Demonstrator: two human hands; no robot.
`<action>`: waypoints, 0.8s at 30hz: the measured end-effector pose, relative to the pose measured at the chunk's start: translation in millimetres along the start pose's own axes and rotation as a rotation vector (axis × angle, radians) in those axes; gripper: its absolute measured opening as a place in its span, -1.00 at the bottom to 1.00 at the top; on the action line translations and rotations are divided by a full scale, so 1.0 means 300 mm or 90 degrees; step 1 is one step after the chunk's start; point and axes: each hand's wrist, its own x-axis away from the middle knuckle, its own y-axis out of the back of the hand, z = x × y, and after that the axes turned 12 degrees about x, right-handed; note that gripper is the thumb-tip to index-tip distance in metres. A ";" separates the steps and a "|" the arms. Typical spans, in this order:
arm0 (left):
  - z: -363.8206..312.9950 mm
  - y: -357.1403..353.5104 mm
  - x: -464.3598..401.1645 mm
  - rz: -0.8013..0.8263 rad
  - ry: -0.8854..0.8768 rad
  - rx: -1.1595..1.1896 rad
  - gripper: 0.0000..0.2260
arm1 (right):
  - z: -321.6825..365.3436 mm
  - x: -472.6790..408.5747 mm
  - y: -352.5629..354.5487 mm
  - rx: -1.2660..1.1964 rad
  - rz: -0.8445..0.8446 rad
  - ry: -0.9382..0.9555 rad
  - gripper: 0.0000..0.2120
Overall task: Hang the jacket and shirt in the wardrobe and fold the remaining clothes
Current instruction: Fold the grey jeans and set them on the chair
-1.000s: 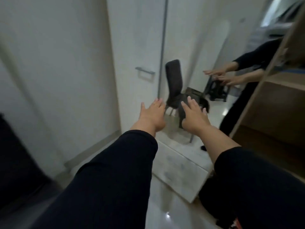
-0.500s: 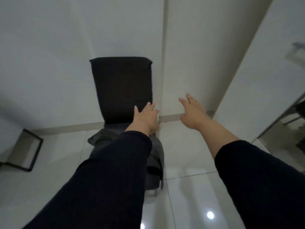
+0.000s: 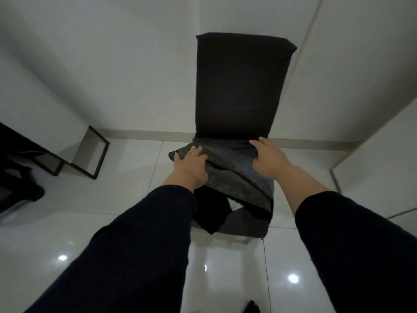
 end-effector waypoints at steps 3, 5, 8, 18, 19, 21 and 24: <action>0.105 -0.020 -0.017 -0.002 0.039 0.047 -0.46 | 0.093 -0.079 -0.047 -0.013 0.016 0.026 -0.40; 0.165 -0.036 -0.042 -0.005 0.077 0.101 -0.47 | 0.148 -0.130 -0.077 -0.015 0.041 0.052 -0.42; 0.231 -0.047 -0.098 -0.032 0.136 0.209 -0.49 | 0.216 -0.222 -0.101 -0.012 0.061 0.098 -0.45; 0.465 -0.103 -0.315 -0.073 0.287 0.397 -0.52 | 0.438 -0.626 -0.180 0.042 0.142 0.223 -0.48; 0.497 -0.117 -0.338 -0.070 0.301 0.406 -0.51 | 0.468 -0.659 -0.204 0.044 0.147 0.232 -0.49; 0.563 -0.151 -0.395 -0.068 0.325 0.421 -0.51 | 0.527 -0.732 -0.259 0.045 0.152 0.246 -0.50; 0.654 -0.216 -0.501 -0.073 0.354 0.458 -0.52 | 0.603 -0.849 -0.364 0.030 0.157 0.254 -0.50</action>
